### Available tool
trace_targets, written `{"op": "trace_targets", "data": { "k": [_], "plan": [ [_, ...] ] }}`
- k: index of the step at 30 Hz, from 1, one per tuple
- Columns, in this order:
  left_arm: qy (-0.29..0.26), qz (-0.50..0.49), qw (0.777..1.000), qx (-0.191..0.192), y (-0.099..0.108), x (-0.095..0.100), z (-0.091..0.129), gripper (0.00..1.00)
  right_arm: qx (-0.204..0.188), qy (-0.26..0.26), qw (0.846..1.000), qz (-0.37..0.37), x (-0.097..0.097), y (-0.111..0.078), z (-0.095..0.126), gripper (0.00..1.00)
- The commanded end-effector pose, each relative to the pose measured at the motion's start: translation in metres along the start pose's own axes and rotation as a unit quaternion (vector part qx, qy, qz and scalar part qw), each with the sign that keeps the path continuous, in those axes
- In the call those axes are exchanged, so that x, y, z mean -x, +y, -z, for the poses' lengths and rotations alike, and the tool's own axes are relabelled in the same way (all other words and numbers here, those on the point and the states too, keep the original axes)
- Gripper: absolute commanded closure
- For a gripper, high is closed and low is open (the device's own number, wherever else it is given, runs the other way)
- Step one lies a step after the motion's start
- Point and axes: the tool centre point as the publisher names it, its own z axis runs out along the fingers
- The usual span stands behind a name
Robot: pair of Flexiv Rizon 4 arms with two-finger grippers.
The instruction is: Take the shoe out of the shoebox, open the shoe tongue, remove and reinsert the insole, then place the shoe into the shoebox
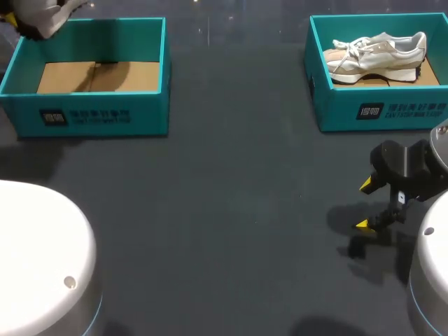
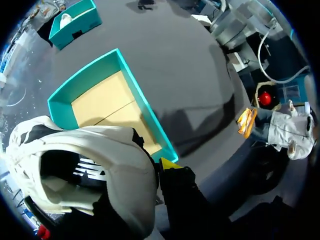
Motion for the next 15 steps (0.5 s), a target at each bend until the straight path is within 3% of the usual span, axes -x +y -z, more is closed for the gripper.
{"op": "trace_targets", "data": {
  "k": [1, 6, 12, 15],
  "plan": [
    [-0.016, -0.046, 0.998, 0.024, -0.006, -0.009, 0.000, 1.00, -0.001, -0.002, 1.000, 0.000, -0.002, 0.000, 0.001, 0.00],
    [-0.016, -0.046, 0.998, 0.024, -0.006, -0.009, 0.000, 1.00, -0.001, -0.002, 1.000, 0.000, -0.002, 0.000, 0.001, 0.00],
    [0.005, -0.182, 0.982, 0.054, 0.010, 0.000, -0.006, 1.00, -0.001, -0.002, 1.000, 0.000, -0.002, 0.000, 0.001, 0.00],
    [0.024, -0.279, 0.956, 0.088, 0.020, 0.001, -0.015, 1.00, -0.001, -0.002, 1.000, 0.000, -0.002, 0.000, 0.001, 0.00]
  ]
}}
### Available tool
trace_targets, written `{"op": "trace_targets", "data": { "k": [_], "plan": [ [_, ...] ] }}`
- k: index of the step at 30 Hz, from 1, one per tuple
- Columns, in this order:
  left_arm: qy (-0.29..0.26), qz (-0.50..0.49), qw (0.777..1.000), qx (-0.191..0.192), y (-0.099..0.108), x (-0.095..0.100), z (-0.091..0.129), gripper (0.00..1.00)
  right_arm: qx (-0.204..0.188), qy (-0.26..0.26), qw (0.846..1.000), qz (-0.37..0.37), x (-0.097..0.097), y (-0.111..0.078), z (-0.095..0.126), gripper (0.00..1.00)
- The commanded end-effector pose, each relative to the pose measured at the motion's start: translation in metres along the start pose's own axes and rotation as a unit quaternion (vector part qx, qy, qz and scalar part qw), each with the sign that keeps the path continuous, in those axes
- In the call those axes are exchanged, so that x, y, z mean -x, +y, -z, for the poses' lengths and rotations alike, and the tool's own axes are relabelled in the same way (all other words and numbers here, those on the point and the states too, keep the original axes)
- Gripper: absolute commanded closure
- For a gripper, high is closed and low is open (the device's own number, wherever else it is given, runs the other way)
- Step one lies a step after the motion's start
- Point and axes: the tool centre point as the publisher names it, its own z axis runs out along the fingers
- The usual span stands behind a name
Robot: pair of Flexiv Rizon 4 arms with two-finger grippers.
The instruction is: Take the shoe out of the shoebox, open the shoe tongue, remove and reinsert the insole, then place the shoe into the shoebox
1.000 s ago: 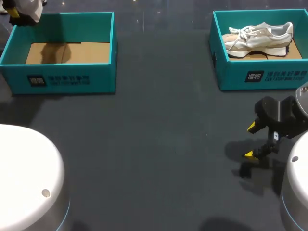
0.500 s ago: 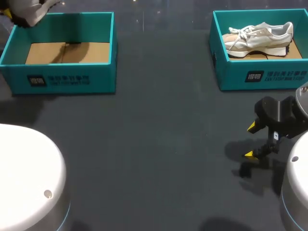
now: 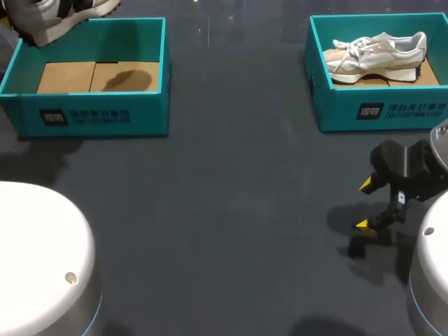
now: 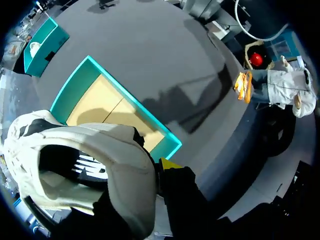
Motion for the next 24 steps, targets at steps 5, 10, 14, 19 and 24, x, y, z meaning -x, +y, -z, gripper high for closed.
{"op": "trace_targets", "data": {
  "k": [5, 10, 14, 19, 24],
  "plan": [
    [0.029, -0.183, 0.980, 0.071, 0.017, -0.001, -0.017, 1.00, -0.001, -0.002, 1.000, 0.000, -0.002, 0.000, 0.001, 0.00],
    [0.029, -0.183, 0.980, 0.071, 0.017, -0.001, -0.017, 1.00, -0.001, -0.002, 1.000, 0.000, -0.002, 0.000, 0.001, 0.00],
    [0.029, -0.183, 0.980, 0.071, 0.017, -0.001, -0.017, 1.00, -0.001, -0.002, 1.000, 0.000, -0.002, 0.000, 0.001, 0.00],
    [0.020, -0.216, 0.974, 0.066, 0.022, 0.005, -0.020, 1.00, -0.001, -0.002, 1.000, 0.000, -0.002, 0.000, 0.001, 0.00],
    [0.027, -0.244, 0.969, 0.039, 0.033, 0.012, -0.029, 1.00, -0.001, -0.002, 1.000, 0.000, -0.002, 0.000, 0.001, 0.00]
  ]
}}
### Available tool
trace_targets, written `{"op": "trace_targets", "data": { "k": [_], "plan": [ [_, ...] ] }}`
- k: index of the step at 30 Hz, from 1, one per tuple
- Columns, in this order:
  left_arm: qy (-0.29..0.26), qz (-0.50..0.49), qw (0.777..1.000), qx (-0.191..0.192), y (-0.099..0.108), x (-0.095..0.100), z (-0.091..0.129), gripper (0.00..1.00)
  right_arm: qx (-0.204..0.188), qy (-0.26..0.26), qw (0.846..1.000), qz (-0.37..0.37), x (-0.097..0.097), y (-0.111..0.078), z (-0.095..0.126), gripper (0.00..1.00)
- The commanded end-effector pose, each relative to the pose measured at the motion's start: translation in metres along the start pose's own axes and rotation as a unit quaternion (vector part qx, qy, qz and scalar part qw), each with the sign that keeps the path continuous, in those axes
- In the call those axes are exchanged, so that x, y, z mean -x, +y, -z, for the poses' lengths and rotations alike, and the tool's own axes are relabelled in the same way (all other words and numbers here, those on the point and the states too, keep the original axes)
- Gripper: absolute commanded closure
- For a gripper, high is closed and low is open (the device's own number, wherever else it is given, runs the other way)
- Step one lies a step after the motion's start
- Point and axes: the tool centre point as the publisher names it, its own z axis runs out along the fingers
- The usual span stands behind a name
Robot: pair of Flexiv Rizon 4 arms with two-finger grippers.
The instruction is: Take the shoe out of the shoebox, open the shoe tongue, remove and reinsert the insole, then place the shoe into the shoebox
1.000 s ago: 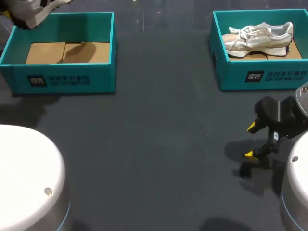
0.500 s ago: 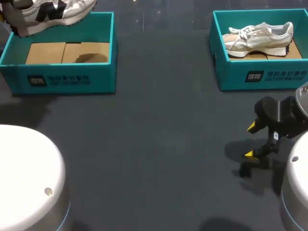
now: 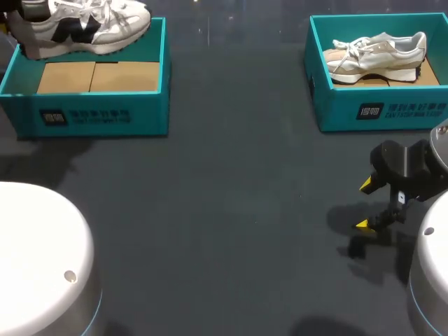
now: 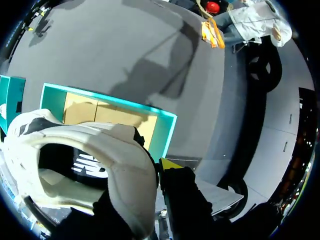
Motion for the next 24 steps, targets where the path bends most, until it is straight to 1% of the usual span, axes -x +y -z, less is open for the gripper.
{"op": "trace_targets", "data": {
  "k": [1, 3, 6, 19, 20, 21, 24],
  "plan": [
    [0.000, -0.024, 0.999, -0.022, 0.016, -0.001, -0.010, 1.00, -0.001, -0.002, 1.000, 0.000, -0.002, 0.000, 0.001, 0.00],
    [0.001, -0.031, 0.999, -0.023, 0.019, -0.001, -0.014, 1.00, -0.001, -0.002, 1.000, 0.000, -0.002, 0.000, 0.001, 0.00],
    [-0.009, -0.058, 0.998, -0.007, 0.023, -0.006, -0.017, 1.00, -0.001, -0.002, 1.000, 0.000, -0.002, 0.000, 0.001, 0.00],
    [-0.009, -0.058, 0.998, -0.007, 0.023, -0.006, -0.017, 1.00, -0.001, -0.002, 1.000, 0.000, -0.002, 0.000, 0.001, 0.00],
    [-0.007, -0.061, 0.998, -0.002, 0.022, -0.004, -0.019, 1.00, -0.001, -0.002, 1.000, 0.000, -0.002, 0.000, 0.001, 0.00],
    [-0.006, -0.066, 0.998, -0.009, 0.022, -0.003, -0.022, 1.00, -0.001, -0.002, 1.000, 0.000, -0.002, 0.000, 0.001, 0.00],
    [-0.003, -0.070, 0.998, -0.011, 0.022, -0.002, -0.032, 1.00, -0.001, -0.002, 1.000, 0.000, -0.002, 0.000, 0.001, 0.00]
  ]
}}
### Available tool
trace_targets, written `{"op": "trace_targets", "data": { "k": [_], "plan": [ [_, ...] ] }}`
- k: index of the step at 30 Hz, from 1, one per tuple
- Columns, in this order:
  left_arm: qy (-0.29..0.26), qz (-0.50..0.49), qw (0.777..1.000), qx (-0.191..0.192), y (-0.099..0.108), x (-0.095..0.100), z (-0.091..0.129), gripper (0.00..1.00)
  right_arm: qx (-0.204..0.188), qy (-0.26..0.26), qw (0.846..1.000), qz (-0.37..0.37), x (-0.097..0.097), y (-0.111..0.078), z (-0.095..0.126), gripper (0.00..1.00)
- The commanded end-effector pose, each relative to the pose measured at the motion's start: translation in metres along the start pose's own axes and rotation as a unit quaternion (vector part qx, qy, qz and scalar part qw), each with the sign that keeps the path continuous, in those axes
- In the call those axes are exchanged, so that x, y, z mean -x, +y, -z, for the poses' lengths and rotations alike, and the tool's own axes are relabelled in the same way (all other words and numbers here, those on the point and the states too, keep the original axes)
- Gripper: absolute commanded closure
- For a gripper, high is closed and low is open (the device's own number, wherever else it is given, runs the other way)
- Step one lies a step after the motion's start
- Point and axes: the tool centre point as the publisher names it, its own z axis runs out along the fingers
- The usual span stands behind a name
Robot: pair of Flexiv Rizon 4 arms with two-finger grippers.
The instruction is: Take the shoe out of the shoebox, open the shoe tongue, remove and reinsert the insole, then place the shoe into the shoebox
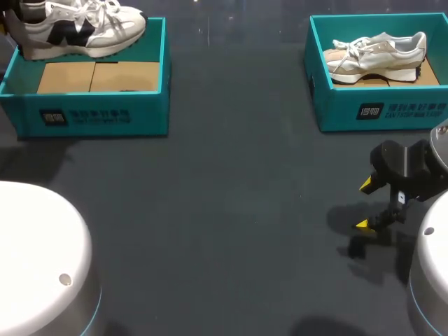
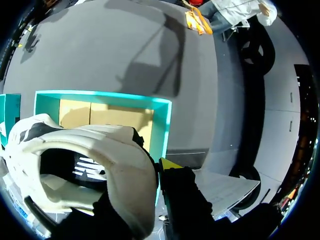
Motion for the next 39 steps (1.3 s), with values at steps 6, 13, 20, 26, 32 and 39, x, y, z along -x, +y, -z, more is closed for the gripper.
{"op": "trace_targets", "data": {
  "k": [6, 13, 20, 26, 32, 39],
  "plan": [
    [0.014, -0.005, 1.000, -0.003, 0.003, -0.002, -0.030, 1.00, -0.001, -0.002, 1.000, 0.000, -0.002, 0.000, 0.001, 0.00],
    [0.028, -0.004, 0.999, -0.015, 0.004, -0.003, -0.053, 1.00, -0.001, -0.002, 1.000, 0.000, -0.002, 0.000, 0.001, 0.00],
    [0.038, -0.003, 0.999, -0.028, 0.002, 0.000, -0.072, 1.00, -0.001, -0.002, 1.000, 0.000, -0.002, 0.000, 0.001, 0.00],
    [0.046, -0.014, 0.998, -0.030, -0.004, 0.002, -0.083, 1.00, -0.001, -0.002, 1.000, 0.000, -0.002, 0.000, 0.001, 0.00],
    [0.044, -0.027, 0.998, -0.034, -0.006, 0.000, -0.081, 1.00, -0.001, -0.002, 1.000, 0.000, -0.002, 0.000, 0.001, 0.00],
    [0.044, -0.027, 0.998, -0.034, -0.006, 0.000, -0.081, 1.00, -0.001, -0.002, 1.000, 0.000, -0.002, 0.000, 0.001, 0.00]
  ]
}}
